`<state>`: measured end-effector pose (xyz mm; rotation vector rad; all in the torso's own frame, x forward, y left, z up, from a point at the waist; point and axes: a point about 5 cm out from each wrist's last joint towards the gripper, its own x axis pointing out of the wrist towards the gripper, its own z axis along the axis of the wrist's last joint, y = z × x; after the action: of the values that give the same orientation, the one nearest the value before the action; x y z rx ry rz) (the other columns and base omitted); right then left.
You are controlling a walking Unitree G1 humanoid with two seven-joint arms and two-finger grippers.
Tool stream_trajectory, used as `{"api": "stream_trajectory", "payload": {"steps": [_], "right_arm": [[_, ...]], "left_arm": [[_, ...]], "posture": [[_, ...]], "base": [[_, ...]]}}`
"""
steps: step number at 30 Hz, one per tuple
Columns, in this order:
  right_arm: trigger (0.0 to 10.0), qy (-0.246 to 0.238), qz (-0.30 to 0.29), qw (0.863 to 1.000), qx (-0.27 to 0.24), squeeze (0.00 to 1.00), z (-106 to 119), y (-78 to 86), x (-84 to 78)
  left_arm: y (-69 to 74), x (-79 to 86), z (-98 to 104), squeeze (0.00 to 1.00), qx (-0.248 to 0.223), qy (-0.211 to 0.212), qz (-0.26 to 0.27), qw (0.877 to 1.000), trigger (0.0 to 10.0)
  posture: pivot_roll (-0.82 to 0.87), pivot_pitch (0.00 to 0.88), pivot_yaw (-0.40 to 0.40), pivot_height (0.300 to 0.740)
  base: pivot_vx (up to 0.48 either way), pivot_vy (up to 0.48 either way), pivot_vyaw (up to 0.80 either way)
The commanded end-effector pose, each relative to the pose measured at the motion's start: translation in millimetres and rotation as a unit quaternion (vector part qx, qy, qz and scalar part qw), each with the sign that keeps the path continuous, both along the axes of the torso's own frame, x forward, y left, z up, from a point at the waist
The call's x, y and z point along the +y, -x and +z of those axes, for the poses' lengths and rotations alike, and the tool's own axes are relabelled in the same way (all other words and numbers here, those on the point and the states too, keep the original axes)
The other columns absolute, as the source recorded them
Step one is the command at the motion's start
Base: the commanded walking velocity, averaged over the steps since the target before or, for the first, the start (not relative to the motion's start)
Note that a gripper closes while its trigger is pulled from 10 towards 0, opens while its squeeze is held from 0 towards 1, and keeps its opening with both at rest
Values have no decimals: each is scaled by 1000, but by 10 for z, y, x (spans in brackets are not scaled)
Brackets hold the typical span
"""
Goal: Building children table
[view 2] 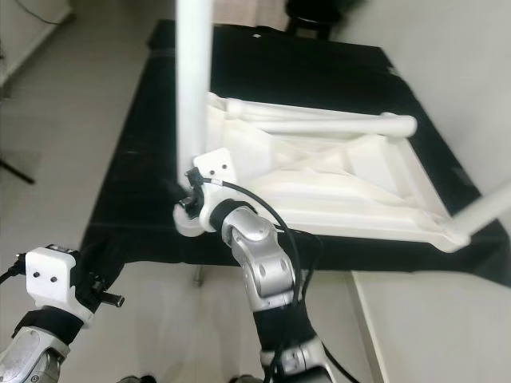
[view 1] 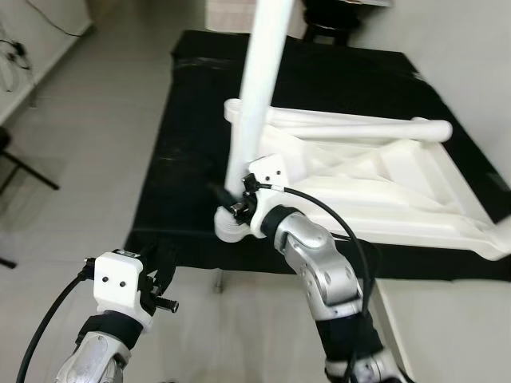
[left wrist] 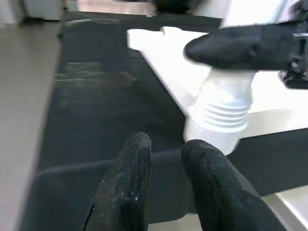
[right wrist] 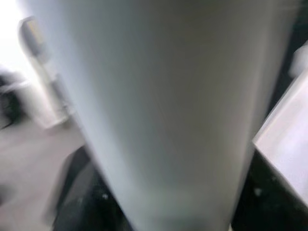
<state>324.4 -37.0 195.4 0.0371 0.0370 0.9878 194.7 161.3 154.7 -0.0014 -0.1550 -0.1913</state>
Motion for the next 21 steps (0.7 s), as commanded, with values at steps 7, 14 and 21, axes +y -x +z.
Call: {"api": "stream_trajectory", "payload": {"steps": [7,14,21], "right_arm": [[10000,14,177,982,-61,1000,261,-129,-55],[10000,59,274,955,-93,0,487,-243,-32],[0,65,334,936,-88,0,555,-307,-17]], "left_arm": [[58,-45,-37,0,10,1,0,1000,10000],[130,-81,-15,0,14,2,-3,1000,10000],[144,-100,-20,0,18,3,-7,1000,10000]], "posture": [[-84,196,-141,740],[-62,221,-138,740],[-59,225,-134,740]], "base": [[0,0,0],[0,0,0],[0,0,0]]}}
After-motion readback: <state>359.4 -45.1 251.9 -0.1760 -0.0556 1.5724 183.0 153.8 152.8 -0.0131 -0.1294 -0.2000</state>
